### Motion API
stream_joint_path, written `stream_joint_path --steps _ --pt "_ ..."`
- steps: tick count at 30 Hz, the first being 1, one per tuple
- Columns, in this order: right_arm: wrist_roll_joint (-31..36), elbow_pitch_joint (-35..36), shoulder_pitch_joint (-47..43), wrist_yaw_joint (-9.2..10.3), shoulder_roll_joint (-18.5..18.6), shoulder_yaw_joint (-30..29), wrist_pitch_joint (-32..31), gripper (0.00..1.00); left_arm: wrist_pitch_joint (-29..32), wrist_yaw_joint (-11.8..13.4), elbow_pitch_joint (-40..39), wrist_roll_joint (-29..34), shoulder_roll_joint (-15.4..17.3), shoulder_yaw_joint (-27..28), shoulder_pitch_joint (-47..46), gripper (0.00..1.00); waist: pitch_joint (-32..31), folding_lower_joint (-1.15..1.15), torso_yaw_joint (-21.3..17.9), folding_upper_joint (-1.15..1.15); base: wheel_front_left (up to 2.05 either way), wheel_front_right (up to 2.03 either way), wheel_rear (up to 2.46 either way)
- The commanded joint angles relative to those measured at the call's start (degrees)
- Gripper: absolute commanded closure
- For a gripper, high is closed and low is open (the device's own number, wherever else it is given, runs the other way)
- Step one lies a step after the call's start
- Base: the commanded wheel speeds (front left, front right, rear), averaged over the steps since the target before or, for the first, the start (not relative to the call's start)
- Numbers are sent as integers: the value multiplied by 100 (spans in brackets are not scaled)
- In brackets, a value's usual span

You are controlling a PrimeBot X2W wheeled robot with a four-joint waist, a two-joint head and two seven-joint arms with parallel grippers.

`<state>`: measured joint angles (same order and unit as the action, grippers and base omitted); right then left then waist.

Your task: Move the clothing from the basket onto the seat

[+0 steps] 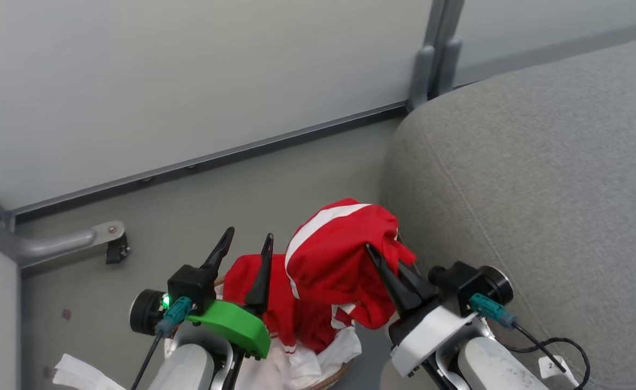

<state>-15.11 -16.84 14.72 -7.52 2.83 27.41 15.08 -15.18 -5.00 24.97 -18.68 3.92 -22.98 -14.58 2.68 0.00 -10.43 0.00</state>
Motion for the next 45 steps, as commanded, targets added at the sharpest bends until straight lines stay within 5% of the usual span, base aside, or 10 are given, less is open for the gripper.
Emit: stream_joint_path --steps 1,9,23,33,45 --pt "76 103 -65 6 21 -64 13 100 5 -35 -30 49 -10 72 99 0 76 0 -923 0 0 0 0" --pt "222 505 -79 6 24 -433 12 100 4 -117 -124 275 -44 250 62 0 253 0 -1834 0 0 0 0" --pt "598 1236 659 6 733 -1361 12 100 4 -245 29 383 -80 -169 -377 0 805 0 -2026 0 0 0 0" --pt "641 799 2309 6 1392 -1945 13 100 4 -253 -105 552 126 -349 -660 0 1719 0 -1649 0 0 0 0" --pt "1186 -453 3622 7 1460 -3147 12 100 4 -257 -269 359 545 -850 -1369 0 2830 0 -920 0 0 0 0"
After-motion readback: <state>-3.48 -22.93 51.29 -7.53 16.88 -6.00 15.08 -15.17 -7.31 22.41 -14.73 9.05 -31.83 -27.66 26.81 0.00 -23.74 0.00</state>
